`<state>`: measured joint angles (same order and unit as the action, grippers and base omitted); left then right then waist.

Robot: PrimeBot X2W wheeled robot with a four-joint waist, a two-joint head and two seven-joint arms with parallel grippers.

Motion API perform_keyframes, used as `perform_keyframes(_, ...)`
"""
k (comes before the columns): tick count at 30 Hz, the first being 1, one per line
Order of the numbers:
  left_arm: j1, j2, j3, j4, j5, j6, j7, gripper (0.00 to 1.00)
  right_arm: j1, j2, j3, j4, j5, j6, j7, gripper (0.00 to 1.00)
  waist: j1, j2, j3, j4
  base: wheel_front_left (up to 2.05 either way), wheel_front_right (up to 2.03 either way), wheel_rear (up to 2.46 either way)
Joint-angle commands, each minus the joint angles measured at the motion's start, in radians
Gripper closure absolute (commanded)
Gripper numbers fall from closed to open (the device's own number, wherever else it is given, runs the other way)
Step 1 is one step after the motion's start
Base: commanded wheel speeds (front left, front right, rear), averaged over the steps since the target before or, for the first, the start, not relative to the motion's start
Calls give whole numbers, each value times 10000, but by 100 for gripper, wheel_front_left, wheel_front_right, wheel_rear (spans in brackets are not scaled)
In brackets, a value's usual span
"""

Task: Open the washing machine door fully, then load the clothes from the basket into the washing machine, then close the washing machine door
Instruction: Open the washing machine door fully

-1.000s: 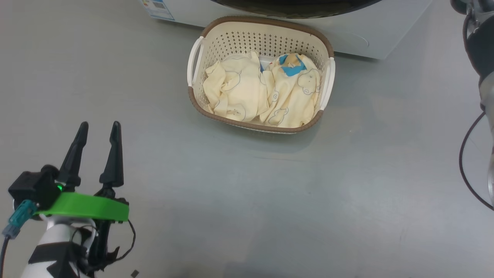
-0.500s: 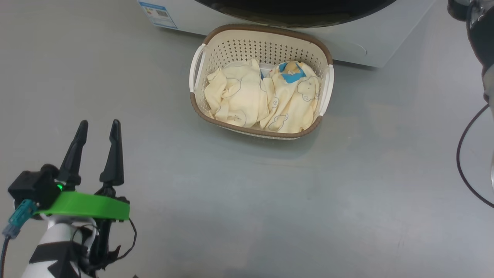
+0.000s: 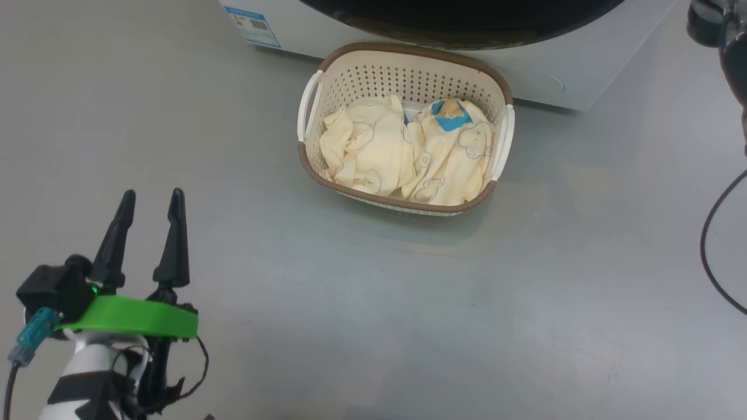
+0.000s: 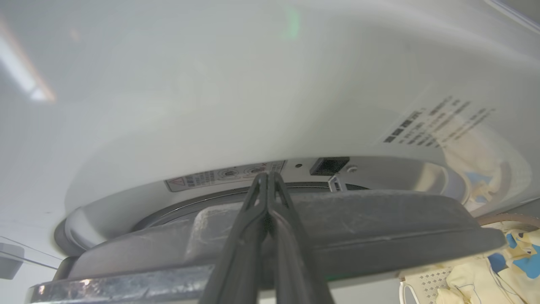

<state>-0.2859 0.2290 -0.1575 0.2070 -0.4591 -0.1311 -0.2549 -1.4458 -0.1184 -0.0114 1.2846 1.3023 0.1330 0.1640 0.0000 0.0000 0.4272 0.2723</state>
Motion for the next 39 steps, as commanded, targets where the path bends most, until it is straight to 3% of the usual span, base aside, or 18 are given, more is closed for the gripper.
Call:
perform_keyframes(1,-19,277,468,-252,60,4,-69,0,-439,411,55,-208,-20,-23,190,100,0,0,10,23,0,0,0)
perform_keyframes(21,-65,236,591,-298,80,4,-69,0,-521,367,119,47,-140,-23,1754,100,0,0,31,-8,0,0,0)
perform_keyframes(39,86,241,754,-406,253,4,-69,0,165,497,427,-205,-109,-23,3988,100,0,0,-361,-316,0,0,0)
